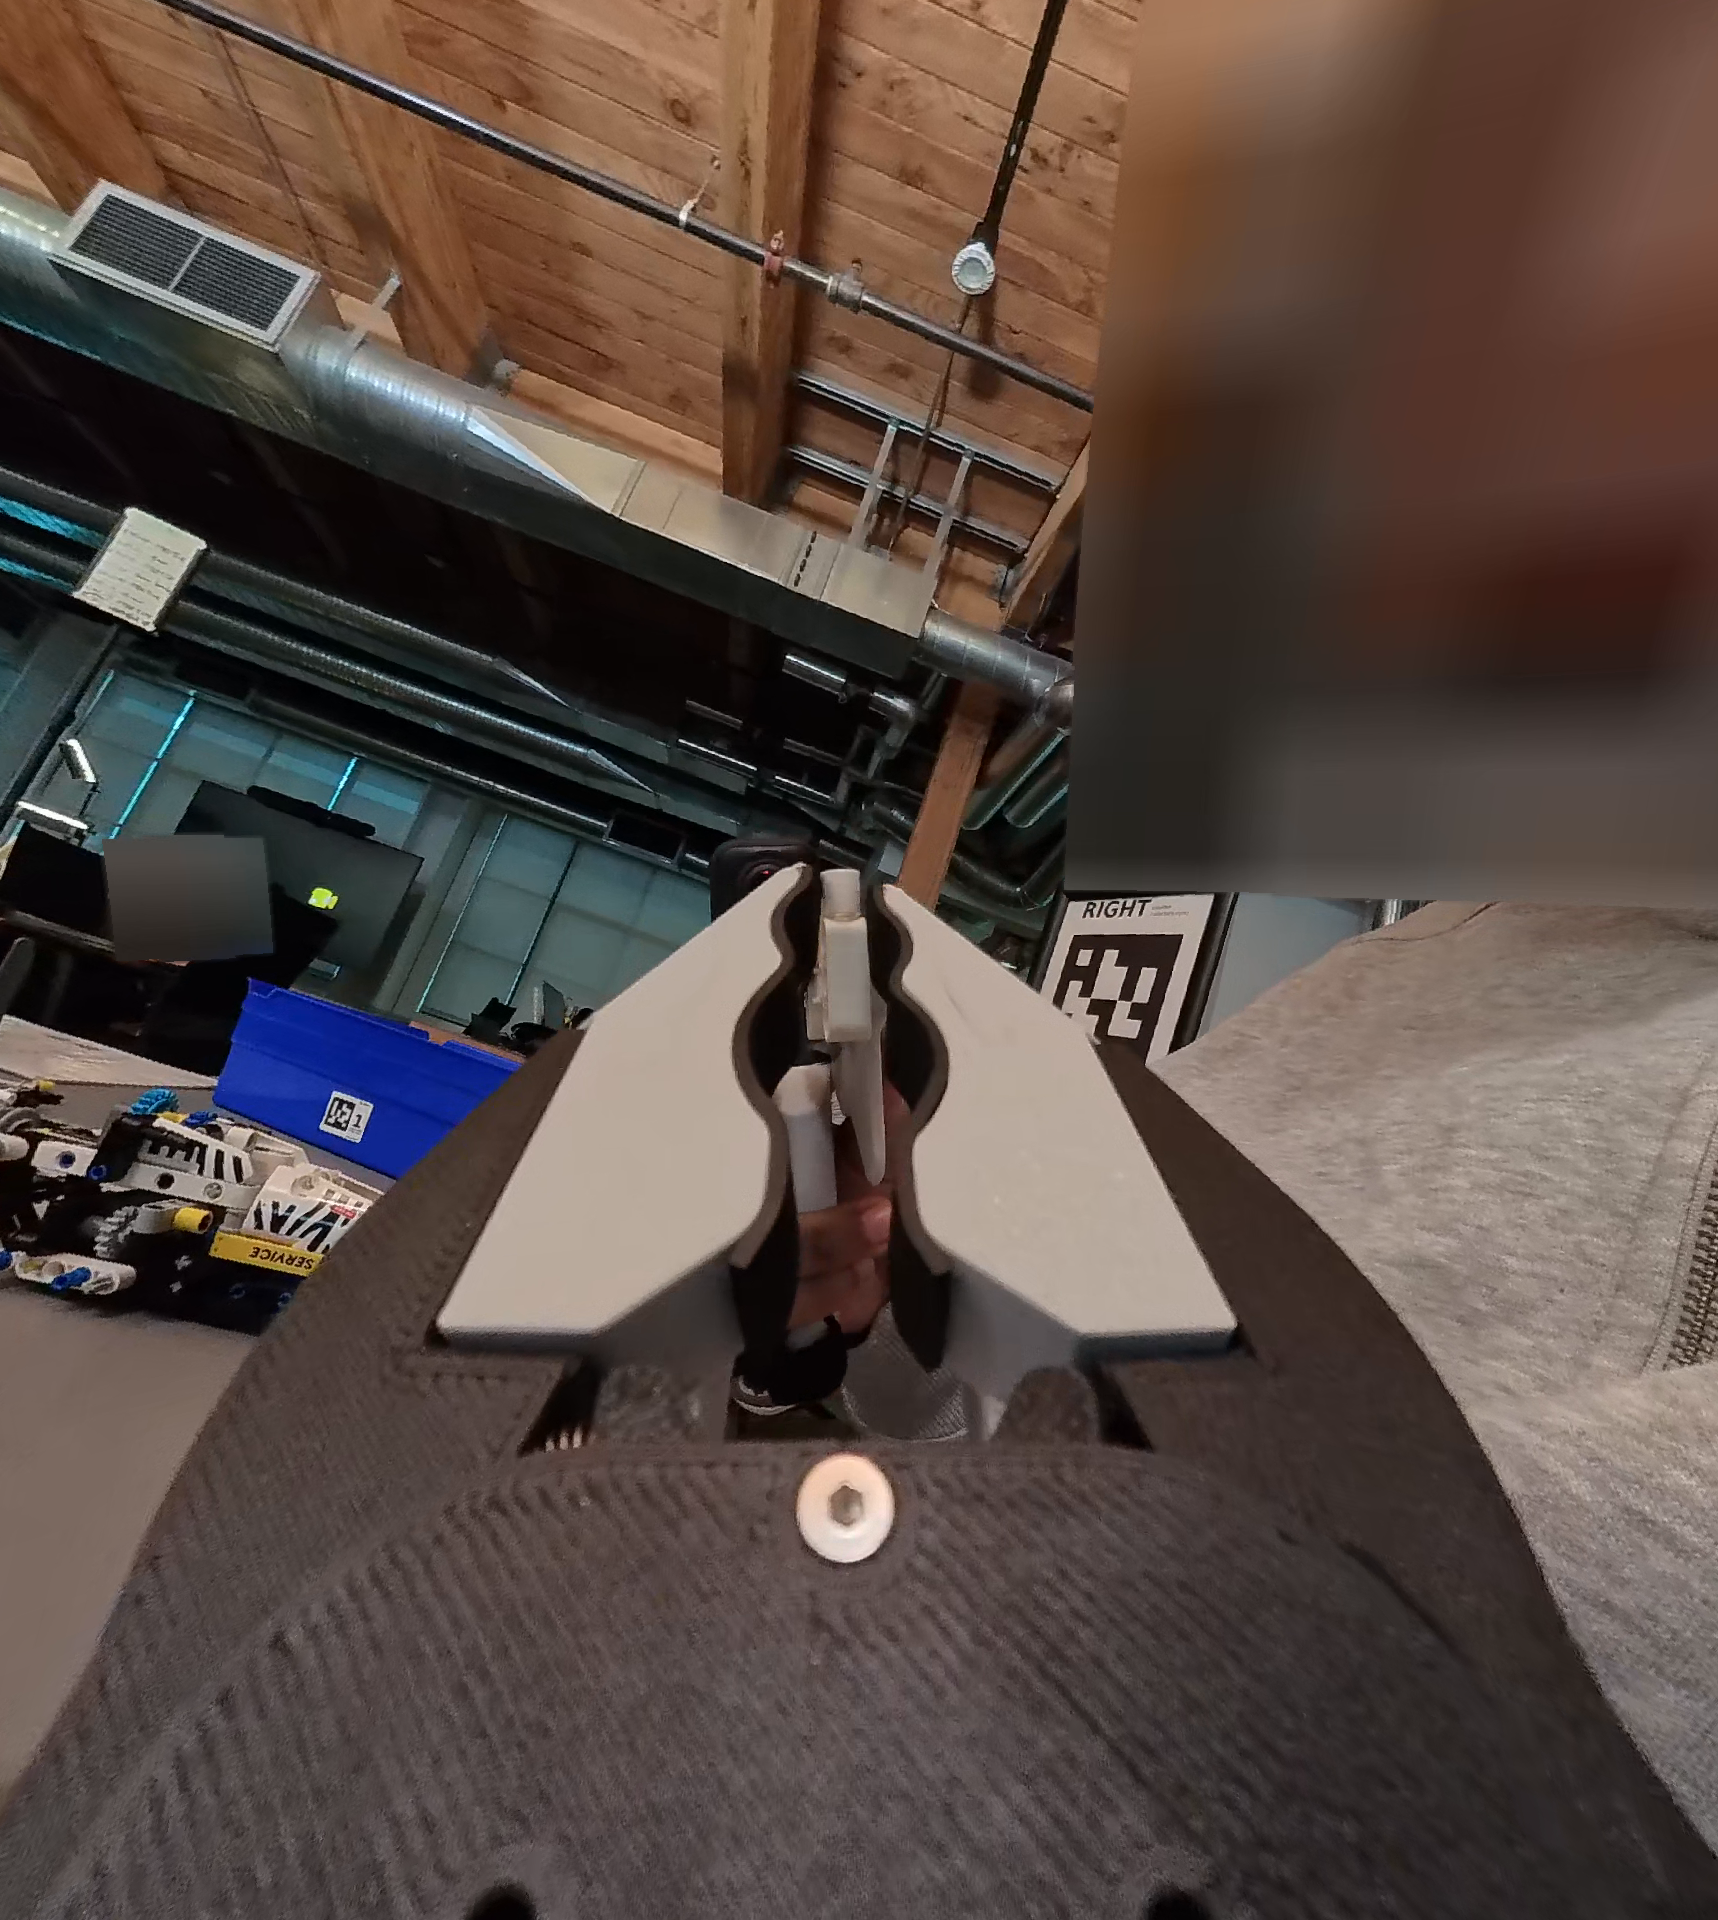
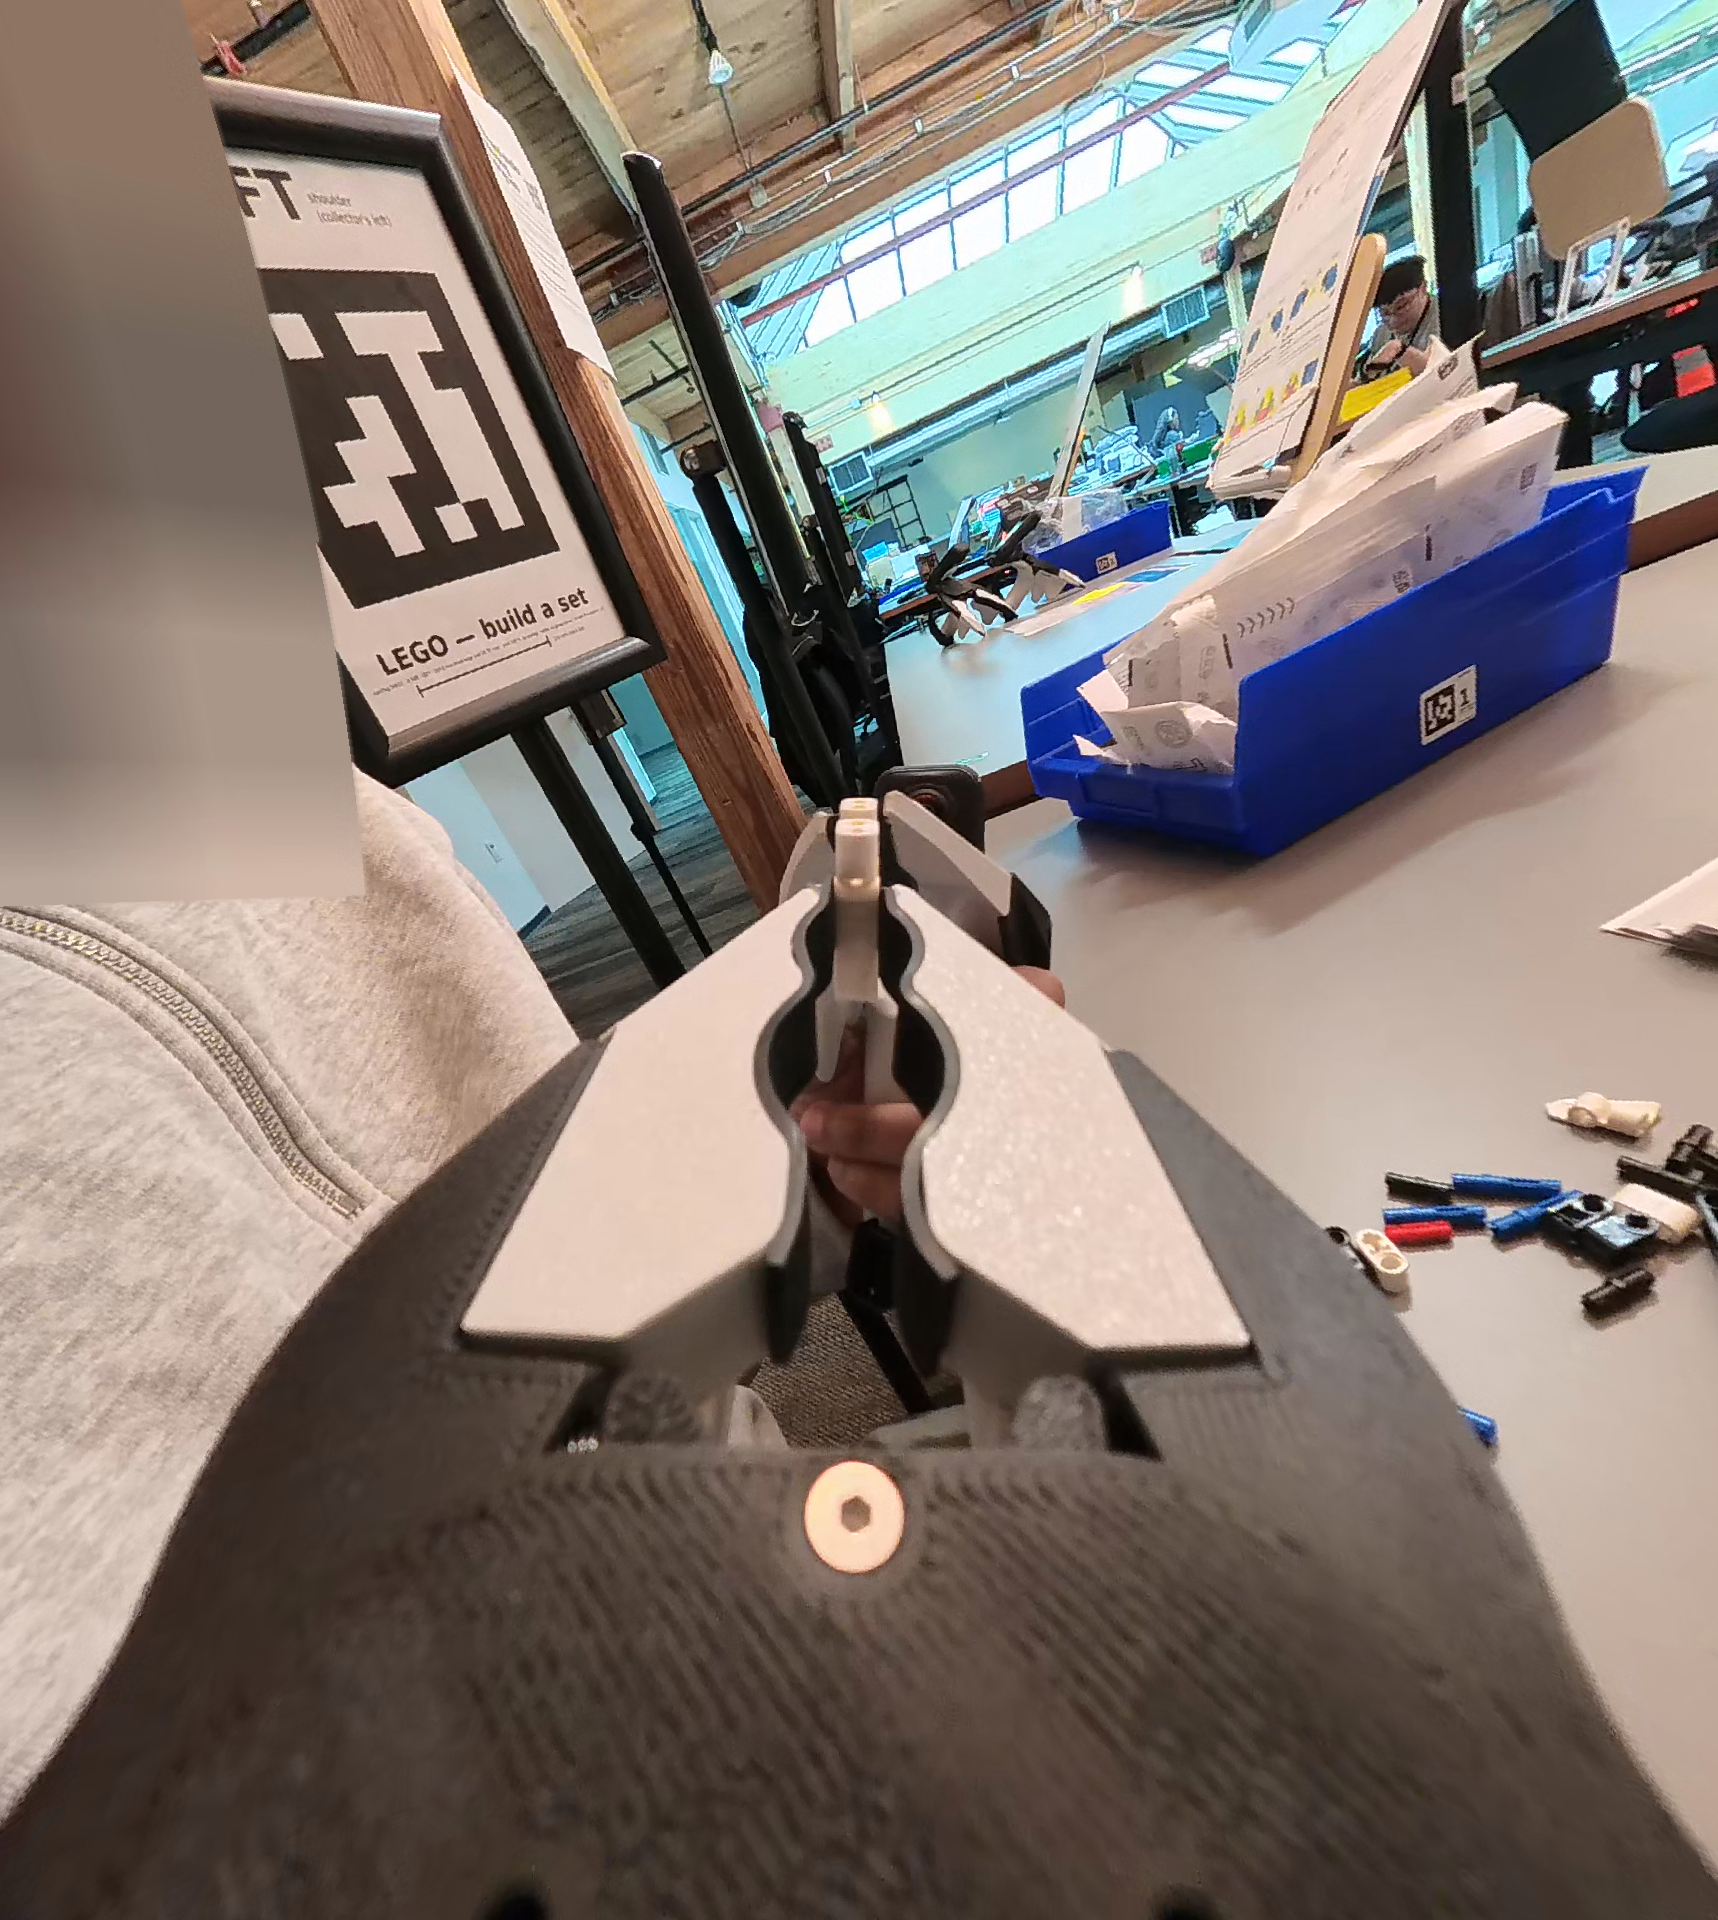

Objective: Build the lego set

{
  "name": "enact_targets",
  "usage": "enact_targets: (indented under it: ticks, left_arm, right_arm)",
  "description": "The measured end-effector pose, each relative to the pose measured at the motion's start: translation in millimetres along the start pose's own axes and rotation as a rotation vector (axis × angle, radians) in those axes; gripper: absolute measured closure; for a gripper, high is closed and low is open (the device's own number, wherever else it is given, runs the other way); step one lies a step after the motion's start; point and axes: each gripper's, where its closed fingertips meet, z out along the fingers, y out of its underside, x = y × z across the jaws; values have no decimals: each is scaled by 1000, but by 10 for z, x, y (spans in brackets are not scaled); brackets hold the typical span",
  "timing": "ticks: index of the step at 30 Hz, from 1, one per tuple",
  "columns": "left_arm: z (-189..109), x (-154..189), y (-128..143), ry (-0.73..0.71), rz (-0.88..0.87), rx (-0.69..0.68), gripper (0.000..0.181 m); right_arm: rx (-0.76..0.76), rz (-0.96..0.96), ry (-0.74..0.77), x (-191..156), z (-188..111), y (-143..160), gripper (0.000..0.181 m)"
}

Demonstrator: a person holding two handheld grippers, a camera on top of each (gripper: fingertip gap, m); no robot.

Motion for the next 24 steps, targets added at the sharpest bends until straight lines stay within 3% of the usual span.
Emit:
enact_targets:
  ticks: [4,14,24]
  left_arm:
    - [4,4,19,4,7,-9,168]
    - [37,-59,145,-27,-3,-76,167]
    - [-15,-296,174,-122,-112,-98,176]
  right_arm:
    - [4,0,8,16,-3,-2,176]
    - [29,10,22,43,-14,-38,176]
    - [3,-41,164,265,-68,2,171]
